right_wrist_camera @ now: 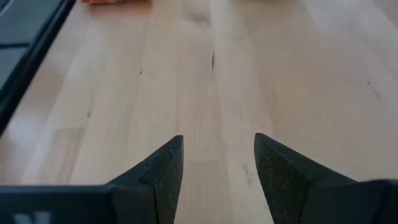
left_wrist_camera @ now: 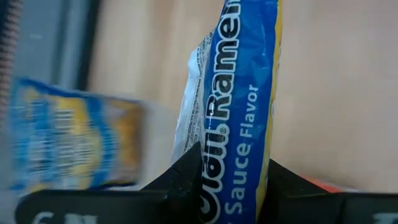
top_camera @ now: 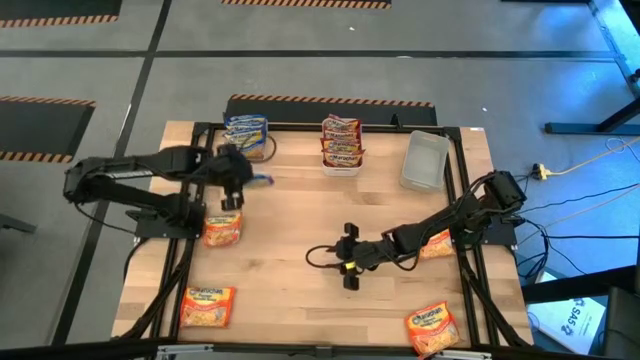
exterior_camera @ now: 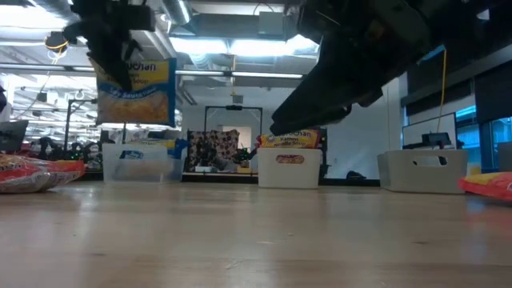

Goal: Sort Maruchan noodles
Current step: Put the blue noodle pack into the transparent bin

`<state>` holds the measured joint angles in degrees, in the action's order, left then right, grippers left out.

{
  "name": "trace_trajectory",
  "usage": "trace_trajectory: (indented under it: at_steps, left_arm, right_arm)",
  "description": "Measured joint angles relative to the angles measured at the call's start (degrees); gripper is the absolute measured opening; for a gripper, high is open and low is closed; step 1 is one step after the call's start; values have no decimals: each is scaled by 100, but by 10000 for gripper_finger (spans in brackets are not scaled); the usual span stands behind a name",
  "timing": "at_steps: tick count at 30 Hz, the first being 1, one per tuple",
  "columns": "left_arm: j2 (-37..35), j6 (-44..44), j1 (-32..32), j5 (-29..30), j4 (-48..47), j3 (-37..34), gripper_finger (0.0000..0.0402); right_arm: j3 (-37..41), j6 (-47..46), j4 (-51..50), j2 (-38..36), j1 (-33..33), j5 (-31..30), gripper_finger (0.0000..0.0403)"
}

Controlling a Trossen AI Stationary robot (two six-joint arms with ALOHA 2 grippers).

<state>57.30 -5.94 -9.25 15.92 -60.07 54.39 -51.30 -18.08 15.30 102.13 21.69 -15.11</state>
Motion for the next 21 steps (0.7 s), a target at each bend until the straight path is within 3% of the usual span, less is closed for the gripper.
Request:
trace_trajectory:
  at_steps: [10, 21]
  left_arm:
    - [228, -1401, -1852, 158, -1, 66, 82]
    - [945, -2172, -3185, -497, 137, 444, 82]
  right_arm:
    - [47, -99, 141, 2, 57, -195, 179]
    - [47, -99, 136, 2, 42, -256, 179]
